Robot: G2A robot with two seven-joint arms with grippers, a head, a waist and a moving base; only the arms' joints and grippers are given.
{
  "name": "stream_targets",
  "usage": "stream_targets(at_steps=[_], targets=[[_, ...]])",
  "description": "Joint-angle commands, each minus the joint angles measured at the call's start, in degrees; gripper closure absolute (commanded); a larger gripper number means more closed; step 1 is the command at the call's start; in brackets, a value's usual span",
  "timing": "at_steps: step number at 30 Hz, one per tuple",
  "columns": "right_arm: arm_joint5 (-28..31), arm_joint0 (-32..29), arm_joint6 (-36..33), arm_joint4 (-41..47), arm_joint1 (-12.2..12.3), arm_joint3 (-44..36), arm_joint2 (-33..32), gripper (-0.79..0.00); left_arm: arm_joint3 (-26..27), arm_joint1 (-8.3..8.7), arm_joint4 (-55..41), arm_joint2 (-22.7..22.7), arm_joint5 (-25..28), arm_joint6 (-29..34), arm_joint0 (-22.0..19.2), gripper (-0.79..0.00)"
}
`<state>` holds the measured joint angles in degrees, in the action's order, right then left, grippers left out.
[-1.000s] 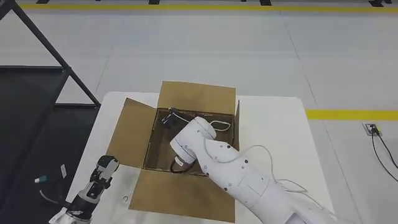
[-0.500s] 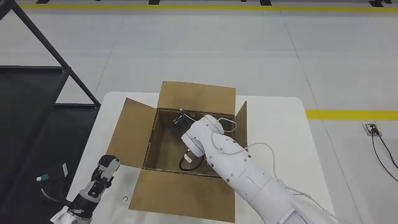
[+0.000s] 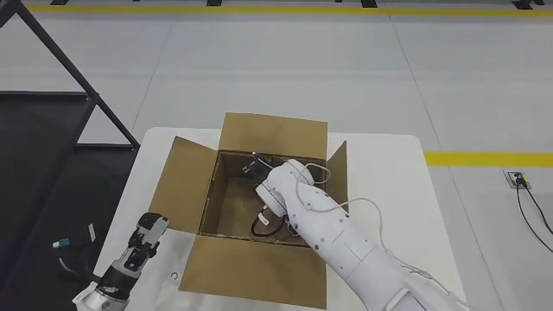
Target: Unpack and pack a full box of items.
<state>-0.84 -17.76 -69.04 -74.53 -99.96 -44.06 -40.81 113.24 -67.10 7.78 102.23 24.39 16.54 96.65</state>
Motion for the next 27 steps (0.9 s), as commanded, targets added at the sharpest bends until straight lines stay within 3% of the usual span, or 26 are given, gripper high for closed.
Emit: stream_targets(at_steps=[1,21,27], targets=[[0.2,-0.3,-0.2,-0.4,0.1,-0.8,-0.3,-0.308,0.2,0.01,0.2,0.0,-0.1,0.0,0.0,-0.785],[1.9,-6.0,-5.0,-7.4,2.2,-13.3,-4.8,-0.363,1.5,-0.01,1.1,-0.6,-0.9,-0.4,-0.6,-0.785],[1.7,-9.4,-5.5,-9.8,3.0,-23.3,-6.9,-0.379,4.4,-0.15,1.0,1.9,0.4,-4.0,1.3,-0.785]])
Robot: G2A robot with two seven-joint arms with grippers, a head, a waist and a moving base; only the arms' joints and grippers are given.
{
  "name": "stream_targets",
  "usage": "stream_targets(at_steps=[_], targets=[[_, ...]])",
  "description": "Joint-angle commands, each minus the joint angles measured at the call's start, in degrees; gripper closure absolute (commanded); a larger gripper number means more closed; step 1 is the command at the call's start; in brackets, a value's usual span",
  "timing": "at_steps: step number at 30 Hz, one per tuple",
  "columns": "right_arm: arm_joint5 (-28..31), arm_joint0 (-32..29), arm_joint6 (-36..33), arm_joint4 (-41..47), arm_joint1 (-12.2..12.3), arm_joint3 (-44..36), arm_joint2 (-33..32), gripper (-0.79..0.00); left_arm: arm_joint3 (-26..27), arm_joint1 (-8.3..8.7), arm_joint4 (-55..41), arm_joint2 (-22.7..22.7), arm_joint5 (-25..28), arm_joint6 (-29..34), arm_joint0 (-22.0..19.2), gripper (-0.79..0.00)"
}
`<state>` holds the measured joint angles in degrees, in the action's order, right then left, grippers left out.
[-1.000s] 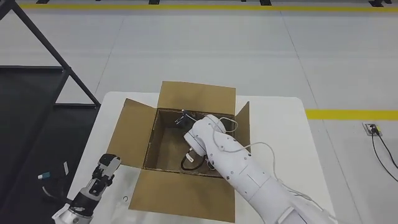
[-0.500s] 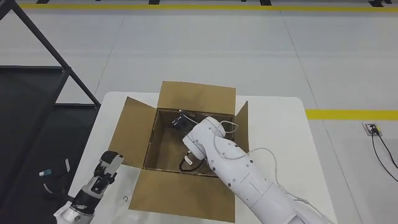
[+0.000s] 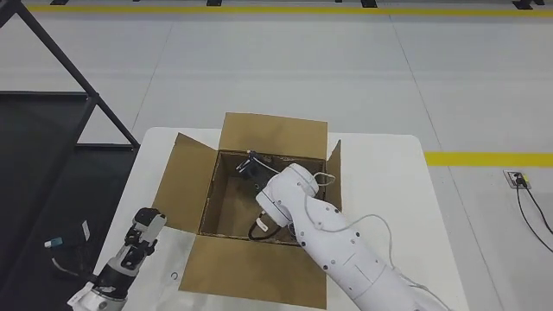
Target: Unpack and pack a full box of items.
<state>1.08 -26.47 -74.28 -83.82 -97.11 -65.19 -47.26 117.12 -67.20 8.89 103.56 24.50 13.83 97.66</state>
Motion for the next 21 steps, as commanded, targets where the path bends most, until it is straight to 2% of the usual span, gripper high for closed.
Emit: stream_targets(at_steps=[1,5,8,10,11,15,21], targets=[[0.0,-1.7,-0.7,-0.8,0.4,-5.1,-1.0,-0.379,1.4,-0.15,-0.4,1.2,1.3,-3.0,0.9,-0.785],[0.8,-7.0,-2.5,-2.6,1.6,-19.1,-3.7,-0.394,4.5,-0.41,0.1,3.9,4.7,-6.4,4.2,-0.785],[1.7,-11.4,-3.1,-2.1,2.3,-29.4,-6.0,-0.557,5.9,-0.56,1.4,5.3,7.3,-8.2,5.5,-0.785],[2.1,-13.9,-2.9,-1.3,2.7,-34.8,-7.7,-0.757,6.0,-0.65,1.6,5.9,9.3,-9.0,6.0,-0.785],[2.3,-15.0,-2.6,-0.6,2.8,-37.2,-8.4,-0.785,5.8,-0.68,1.5,6.1,10.0,-9.2,6.3,-0.785],[5.1,-18.4,-3.5,2.2,3.3,-42.2,-10.1,-0.785,5.2,-0.79,2.3,7.6,12.2,-10.0,7.1,-0.785],[5.1,-18.4,-3.5,2.2,3.3,-42.2,-10.1,-0.785,5.2,-0.79,2.3,7.6,12.2,-10.0,7.1,-0.785]])
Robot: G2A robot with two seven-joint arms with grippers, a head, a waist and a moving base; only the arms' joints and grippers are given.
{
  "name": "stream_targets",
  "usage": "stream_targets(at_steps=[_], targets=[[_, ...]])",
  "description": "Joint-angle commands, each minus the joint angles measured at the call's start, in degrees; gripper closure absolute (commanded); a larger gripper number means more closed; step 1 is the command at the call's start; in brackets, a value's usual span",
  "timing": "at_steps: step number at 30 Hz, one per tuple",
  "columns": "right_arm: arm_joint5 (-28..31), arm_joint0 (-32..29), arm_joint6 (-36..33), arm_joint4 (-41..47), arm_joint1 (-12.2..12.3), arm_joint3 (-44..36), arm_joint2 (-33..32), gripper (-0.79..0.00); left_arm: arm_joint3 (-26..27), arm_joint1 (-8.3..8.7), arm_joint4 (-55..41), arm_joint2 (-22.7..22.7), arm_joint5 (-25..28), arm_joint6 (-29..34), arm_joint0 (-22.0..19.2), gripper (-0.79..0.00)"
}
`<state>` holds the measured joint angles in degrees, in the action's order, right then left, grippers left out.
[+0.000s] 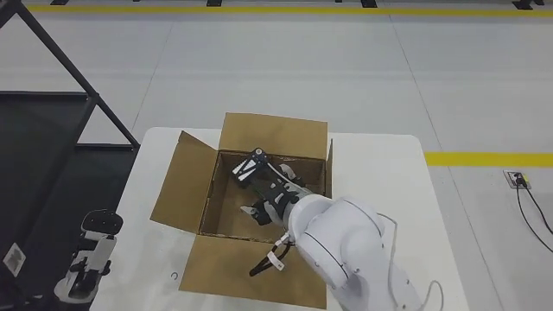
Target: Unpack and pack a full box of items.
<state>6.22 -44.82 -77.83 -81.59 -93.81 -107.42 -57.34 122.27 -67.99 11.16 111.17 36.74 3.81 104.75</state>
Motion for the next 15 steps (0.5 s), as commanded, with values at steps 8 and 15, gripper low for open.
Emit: stream_targets(at_steps=[8,15], targets=[[-0.8,-1.4,4.2,0.3,0.1,-0.7,-1.0,-0.471,-1.4,-0.02,0.4,-0.8,-6.4,0.2,-2.9,-0.785],[-4.8,-5.4,9.9,4.2,0.7,-10.7,-8.7,0.0,-5.4,0.42,1.0,-2.1,-16.6,6.7,-9.0,-0.785]])
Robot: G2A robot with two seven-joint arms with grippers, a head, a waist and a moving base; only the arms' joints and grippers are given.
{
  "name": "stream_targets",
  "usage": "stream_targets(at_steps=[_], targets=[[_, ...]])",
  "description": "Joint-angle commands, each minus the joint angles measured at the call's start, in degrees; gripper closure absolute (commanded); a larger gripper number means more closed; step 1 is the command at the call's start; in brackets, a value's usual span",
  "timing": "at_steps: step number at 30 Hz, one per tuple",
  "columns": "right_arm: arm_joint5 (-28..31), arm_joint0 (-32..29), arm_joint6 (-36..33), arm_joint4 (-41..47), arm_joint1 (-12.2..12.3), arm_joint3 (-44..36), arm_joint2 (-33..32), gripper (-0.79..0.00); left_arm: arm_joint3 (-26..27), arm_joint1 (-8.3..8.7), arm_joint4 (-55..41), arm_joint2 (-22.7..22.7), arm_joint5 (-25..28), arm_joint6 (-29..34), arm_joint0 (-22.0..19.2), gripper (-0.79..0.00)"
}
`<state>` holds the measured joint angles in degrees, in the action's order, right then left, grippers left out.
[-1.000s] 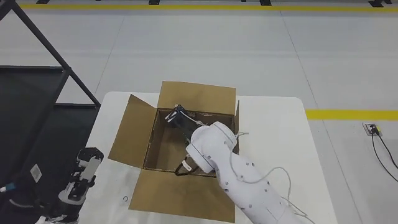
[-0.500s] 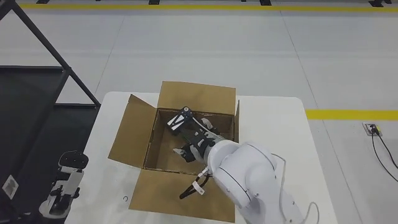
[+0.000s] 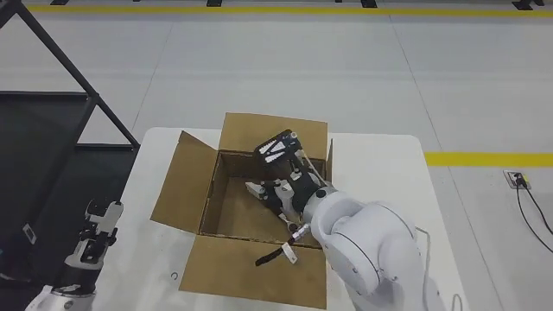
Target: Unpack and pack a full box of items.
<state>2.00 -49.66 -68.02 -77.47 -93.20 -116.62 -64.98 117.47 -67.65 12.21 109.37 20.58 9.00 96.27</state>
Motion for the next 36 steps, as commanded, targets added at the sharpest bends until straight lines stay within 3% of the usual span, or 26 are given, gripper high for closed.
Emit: stream_targets(at_steps=[1,3,6,7,11,19,31,36], targets=[[-1.3,-1.2,0.0,0.2,0.2,-3.4,-2.4,0.0,-1.1,0.2,-0.1,-0.6,-0.6,3.4,-1.1,-0.785],[-2.7,-2.7,-0.7,0.5,0.5,-6.4,-5.3,0.0,-2.0,0.37,-0.8,-1.4,-0.3,6.3,-2.2,-0.745],[-4.2,-4.9,-2.3,3.0,0.9,-9.1,-10.3,0.0,-3.1,0.63,-1.3,-2.2,0.3,9.9,-3.6,-0.296],[-4.3,-5.5,-2.6,4.4,1.0,-9.8,-12.0,0.0,-3.4,0.69,-0.7,-2.5,0.3,10.4,-4.1,-0.2],[-4.1,-7.5,-4.9,8.2,1.6,-10.4,-18.6,0.0,-4.1,0.78,0.2,-4.0,-0.5,11.3,-5.6,0.0],[-2.6,-5.8,-10.3,15.0,2.9,-0.4,-26.2,0.0,-1.6,0.98,1.8,-6.3,0.9,13.6,-5.9,0.0],[2.9,-4.2,-11.0,20.6,4.2,6.0,-21.8,0.0,-1.7,1.15,5.7,-13.1,-1.6,17.5,-9.2,0.0],[3.7,-4.4,-7.3,22.3,4.5,7.7,-19.4,0.0,-3.5,1.06,4.7,-17.2,-3.3,19.2,-11.7,0.0]])
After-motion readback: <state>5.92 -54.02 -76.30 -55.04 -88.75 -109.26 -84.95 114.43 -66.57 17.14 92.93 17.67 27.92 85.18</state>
